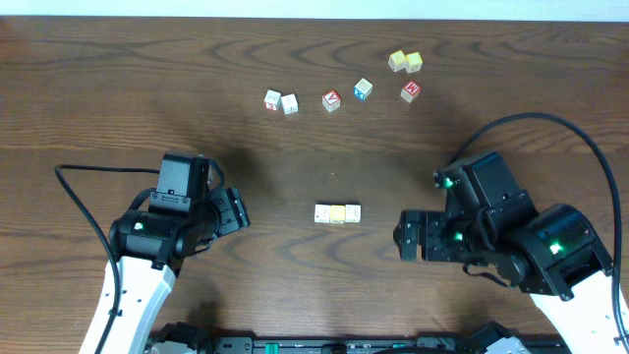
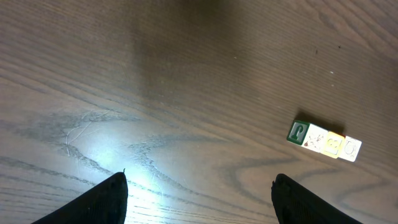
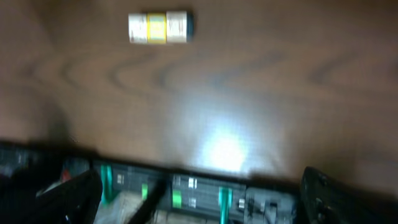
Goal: Lift 3 blocks
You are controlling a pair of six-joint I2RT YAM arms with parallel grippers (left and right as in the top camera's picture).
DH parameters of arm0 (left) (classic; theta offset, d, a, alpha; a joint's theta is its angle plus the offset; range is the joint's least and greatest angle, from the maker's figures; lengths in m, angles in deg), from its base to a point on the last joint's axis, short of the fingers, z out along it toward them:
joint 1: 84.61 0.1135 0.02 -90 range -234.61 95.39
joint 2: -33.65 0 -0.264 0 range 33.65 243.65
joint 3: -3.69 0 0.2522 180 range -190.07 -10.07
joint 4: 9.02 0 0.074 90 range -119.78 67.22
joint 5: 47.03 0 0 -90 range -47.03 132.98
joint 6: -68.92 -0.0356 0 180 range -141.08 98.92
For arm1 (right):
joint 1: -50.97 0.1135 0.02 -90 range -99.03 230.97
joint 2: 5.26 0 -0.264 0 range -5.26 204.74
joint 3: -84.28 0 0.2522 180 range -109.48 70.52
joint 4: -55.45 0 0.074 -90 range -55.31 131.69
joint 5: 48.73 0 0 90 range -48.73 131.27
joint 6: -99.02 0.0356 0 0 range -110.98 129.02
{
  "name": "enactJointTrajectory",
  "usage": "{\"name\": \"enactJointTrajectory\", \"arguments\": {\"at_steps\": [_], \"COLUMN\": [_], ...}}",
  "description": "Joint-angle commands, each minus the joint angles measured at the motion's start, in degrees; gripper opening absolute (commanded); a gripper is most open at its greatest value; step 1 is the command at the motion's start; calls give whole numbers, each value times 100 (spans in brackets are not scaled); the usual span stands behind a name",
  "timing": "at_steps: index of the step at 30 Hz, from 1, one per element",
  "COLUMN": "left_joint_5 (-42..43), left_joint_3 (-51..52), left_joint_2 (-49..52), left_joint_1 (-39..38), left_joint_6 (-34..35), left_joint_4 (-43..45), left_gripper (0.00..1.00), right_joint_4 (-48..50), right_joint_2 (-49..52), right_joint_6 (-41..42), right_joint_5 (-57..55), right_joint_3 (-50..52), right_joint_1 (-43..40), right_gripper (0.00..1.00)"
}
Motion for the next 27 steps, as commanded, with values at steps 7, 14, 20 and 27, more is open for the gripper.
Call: {"name": "enactJointTrajectory", "arguments": {"at_steps": [7,14,20,27], "left_joint_5": [-72,-74,-72,-72], "left_joint_3": [-105,-105,-105,-105], "left_joint_2": [-11,-11,-11,-11], "left_joint_1": [35,35,35,35], "left_joint_6": [-50,-50,-50,-50], "left_joint_4": [-4,-4,-4,-4], "left_gripper": [75,75,75,75], "right_joint_4": [2559,4826,5989,7121], "right_joint_2": [-955,-2542,-4177,-5313], "right_joint_6": [-1331,-2452,-2428,-2426], "right_joint_5": [-61,841,896,872], "right_joint_3": [1147,3161,4660,5818], "right_joint_1": [-1279,-2472,-3101,-3213], "right_gripper": [99,99,99,99]}}
